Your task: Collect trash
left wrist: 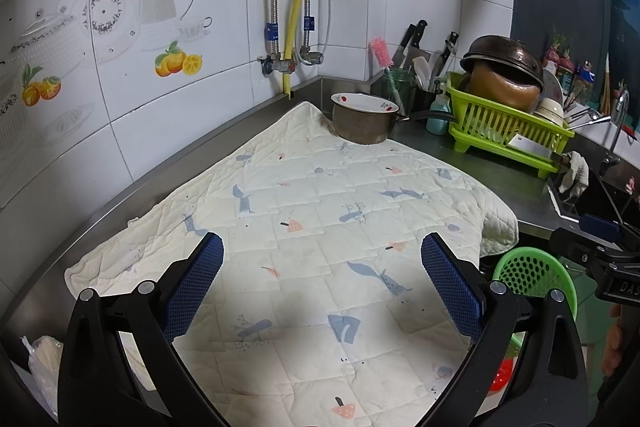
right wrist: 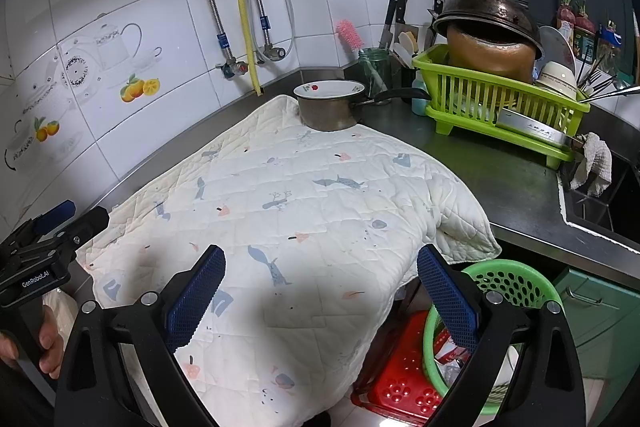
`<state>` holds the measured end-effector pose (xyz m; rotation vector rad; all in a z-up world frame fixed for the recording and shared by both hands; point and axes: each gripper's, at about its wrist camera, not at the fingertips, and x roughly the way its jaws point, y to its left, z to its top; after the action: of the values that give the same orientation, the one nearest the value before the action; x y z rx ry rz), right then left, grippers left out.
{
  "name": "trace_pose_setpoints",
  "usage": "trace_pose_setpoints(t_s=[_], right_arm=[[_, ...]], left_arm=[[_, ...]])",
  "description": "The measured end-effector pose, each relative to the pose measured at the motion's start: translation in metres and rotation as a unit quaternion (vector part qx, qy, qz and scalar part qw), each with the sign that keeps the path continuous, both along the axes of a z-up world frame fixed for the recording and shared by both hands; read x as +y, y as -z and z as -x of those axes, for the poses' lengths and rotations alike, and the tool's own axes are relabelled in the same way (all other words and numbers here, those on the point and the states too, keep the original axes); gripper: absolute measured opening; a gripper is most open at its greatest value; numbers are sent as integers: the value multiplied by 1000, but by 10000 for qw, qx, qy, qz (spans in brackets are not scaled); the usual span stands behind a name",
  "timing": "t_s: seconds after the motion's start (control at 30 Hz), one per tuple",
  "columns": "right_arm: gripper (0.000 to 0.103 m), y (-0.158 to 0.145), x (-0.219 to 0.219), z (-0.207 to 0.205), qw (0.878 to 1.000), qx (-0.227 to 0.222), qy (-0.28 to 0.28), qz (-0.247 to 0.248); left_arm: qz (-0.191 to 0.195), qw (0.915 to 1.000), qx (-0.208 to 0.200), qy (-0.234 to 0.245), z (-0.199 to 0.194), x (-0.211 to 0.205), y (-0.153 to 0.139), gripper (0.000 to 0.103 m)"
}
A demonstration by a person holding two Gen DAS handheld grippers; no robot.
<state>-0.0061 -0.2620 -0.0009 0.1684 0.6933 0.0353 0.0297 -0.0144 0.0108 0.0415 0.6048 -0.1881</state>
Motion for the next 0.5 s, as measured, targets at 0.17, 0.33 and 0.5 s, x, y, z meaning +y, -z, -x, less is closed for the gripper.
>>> trace_pose_setpoints(t_s=[0.17, 0.33, 0.5], right_arm=[[93, 0, 0, 0, 10000, 8, 2, 0], [93, 0, 4, -2, 10000, 1, 3, 4], [93, 0, 2, -2, 10000, 6, -5, -10]], left_arm=[[5, 10000, 6, -10, 0, 0, 1, 98], [4, 10000, 1, -8, 0, 0, 1, 98], [5, 10000, 5, -8, 0, 0, 1, 98]])
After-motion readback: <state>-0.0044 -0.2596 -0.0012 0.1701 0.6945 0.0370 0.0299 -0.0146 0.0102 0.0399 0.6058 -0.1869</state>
